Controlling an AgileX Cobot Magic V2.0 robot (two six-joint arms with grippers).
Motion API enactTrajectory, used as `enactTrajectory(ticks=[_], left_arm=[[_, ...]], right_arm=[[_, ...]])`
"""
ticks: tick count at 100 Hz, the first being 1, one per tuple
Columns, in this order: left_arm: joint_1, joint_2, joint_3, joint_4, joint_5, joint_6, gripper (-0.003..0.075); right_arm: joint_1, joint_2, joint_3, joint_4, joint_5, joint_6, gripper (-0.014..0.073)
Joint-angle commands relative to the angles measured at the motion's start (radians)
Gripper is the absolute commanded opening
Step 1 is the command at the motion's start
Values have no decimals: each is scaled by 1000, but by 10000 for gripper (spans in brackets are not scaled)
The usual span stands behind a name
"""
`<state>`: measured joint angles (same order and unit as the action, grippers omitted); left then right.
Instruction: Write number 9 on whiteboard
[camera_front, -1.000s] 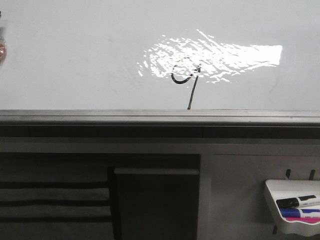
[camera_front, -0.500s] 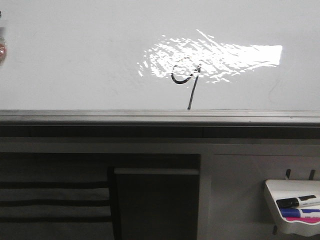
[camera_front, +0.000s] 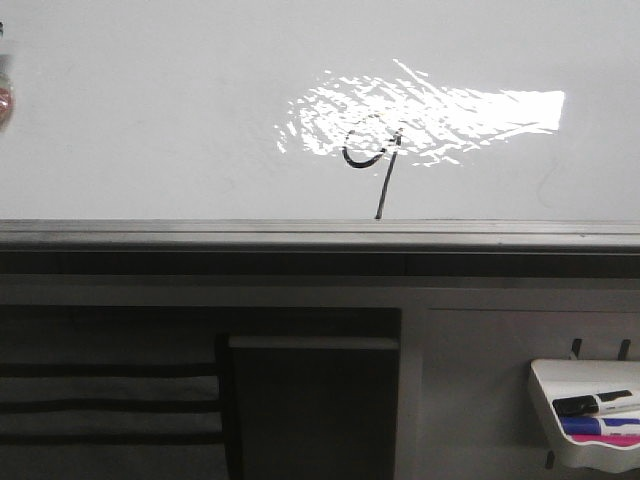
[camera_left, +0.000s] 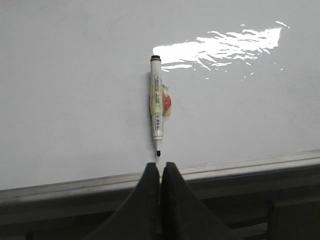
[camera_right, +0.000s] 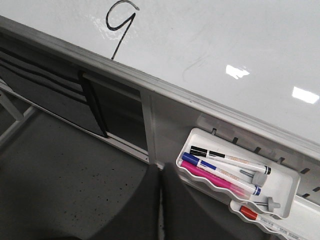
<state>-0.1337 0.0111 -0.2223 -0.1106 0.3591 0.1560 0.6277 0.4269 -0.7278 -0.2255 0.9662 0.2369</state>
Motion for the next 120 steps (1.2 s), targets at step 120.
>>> enactTrajectory(ticks=[120], left_arm=[[10, -43, 246, 99, -441, -226, -20]], right_arm=[[-6, 8, -23, -29, -63, -1, -72]])
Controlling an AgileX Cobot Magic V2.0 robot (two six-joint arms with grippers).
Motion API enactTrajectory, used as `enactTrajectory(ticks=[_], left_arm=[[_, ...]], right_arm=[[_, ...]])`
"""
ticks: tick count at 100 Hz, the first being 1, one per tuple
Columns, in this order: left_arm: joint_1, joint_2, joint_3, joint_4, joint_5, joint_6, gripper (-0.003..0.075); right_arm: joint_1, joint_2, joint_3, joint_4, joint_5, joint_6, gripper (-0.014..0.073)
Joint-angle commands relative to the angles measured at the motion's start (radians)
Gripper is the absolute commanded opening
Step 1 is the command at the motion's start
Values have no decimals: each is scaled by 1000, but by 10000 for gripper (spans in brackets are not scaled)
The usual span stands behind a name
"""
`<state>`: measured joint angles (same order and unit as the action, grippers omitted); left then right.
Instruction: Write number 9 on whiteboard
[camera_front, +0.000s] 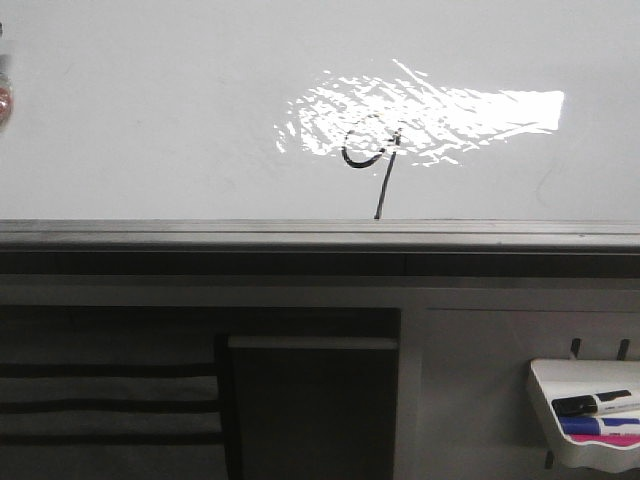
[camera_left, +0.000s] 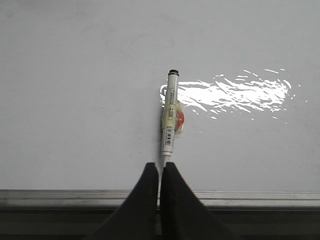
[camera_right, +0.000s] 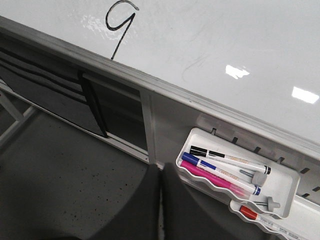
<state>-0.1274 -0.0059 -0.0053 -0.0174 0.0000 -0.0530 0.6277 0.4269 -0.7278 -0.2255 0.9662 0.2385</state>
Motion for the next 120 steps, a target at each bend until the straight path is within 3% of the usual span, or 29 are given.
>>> enactTrajectory(ticks=[1, 59, 66, 74, 93, 107, 120], left_arm=[[3, -26, 29, 5, -82, -17, -20], [3, -26, 29, 5, -82, -17, -20], [3, -26, 29, 5, -82, -17, -20], [3, -26, 29, 5, -82, -17, -20], [3, -26, 29, 5, -82, -17, -20], [3, -26, 29, 5, -82, -17, -20], [3, -26, 29, 5, -82, -17, -20]], right_arm=[[-6, 8, -23, -29, -63, -2, -72], [-20, -12, -12, -17, -83, -2, -72], [-77, -43, 31, 14, -184, -2, -72], [-172, -100, 119, 37, -396, -2, -72], [-431, -284, 423, 106, -761, -2, -72], [-558, -393, 598, 162, -889, -2, -72], [-599, -441, 686, 177, -934, -2, -72]])
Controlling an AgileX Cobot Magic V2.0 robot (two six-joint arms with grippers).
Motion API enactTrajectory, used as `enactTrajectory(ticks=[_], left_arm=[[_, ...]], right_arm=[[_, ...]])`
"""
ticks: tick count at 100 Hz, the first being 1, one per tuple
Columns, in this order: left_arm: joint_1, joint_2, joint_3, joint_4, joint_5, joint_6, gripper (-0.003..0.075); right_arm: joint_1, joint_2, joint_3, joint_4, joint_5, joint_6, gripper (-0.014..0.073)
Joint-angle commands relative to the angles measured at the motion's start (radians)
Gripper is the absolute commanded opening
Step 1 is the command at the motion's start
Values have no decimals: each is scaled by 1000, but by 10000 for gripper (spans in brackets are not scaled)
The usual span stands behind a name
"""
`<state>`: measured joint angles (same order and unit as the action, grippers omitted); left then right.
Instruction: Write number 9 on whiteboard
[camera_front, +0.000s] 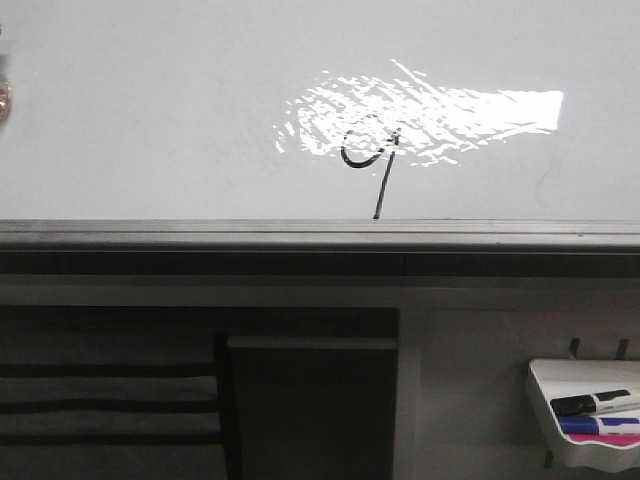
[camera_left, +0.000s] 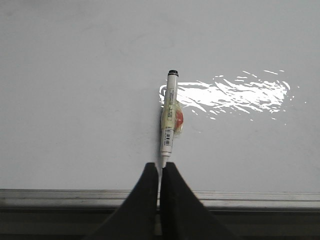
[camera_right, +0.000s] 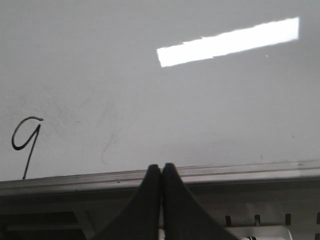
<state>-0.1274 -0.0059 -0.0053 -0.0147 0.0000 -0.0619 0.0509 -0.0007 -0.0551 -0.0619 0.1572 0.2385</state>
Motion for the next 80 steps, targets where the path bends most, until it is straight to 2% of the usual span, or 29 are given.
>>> enactTrajectory(ticks=[1, 16, 21, 80], left_arm=[[3, -26, 29, 3, -82, -8, -20], [3, -26, 29, 3, -82, -8, -20], [3, -26, 29, 3, -82, -8, -20], [3, -26, 29, 3, -82, -8, -20]], right_arm=[[-25, -15, 20, 14, -127, -2, -72], [-27, -27, 98, 21, -197, -2, -72], [-27, -27, 90, 21, -149, -2, -72], [-27, -27, 95, -30, -146, -2, -72]])
